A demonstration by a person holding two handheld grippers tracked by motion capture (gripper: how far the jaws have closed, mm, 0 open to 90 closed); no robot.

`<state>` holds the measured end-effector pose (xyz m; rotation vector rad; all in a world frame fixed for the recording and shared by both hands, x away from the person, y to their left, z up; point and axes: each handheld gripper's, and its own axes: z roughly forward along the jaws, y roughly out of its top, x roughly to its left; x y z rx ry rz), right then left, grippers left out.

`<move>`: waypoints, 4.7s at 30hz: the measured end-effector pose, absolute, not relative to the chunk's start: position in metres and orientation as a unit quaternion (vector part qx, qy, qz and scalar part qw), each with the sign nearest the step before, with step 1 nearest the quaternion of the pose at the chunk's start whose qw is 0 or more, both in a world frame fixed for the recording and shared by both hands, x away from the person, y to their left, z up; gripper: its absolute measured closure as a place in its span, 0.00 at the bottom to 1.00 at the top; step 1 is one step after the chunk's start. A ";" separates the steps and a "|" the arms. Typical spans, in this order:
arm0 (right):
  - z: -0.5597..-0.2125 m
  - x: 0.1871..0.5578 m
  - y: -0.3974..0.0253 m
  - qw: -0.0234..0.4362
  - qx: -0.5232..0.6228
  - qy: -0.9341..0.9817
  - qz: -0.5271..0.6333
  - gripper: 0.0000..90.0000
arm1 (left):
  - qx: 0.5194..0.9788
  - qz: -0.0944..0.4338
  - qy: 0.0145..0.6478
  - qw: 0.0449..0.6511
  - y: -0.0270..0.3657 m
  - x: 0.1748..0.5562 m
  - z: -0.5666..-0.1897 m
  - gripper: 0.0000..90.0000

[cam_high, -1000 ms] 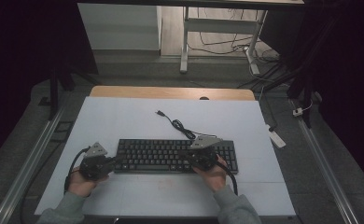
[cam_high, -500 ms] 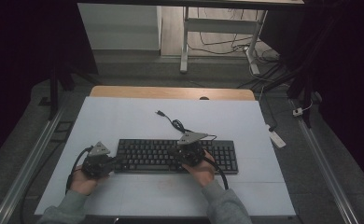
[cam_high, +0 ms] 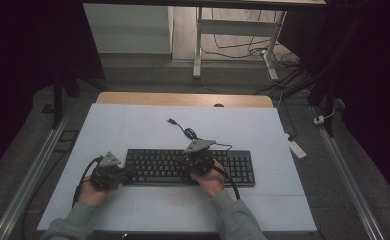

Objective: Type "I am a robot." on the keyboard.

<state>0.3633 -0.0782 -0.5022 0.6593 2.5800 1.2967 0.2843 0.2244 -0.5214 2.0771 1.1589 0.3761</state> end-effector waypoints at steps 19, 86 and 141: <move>-0.512 0.372 -0.067 0.092 0.232 0.872 0.420 0.99 | 0.807 0.152 0.450 0.351 0.224 0.288 -0.525 0.96; -0.496 0.347 -0.144 0.128 0.262 0.844 0.449 0.70 | 0.789 0.156 0.456 0.382 0.228 0.284 -0.519 0.49; -0.501 0.308 -0.255 0.162 0.307 0.826 0.444 0.67 | 0.806 0.118 0.380 0.438 0.210 0.282 -0.491 0.64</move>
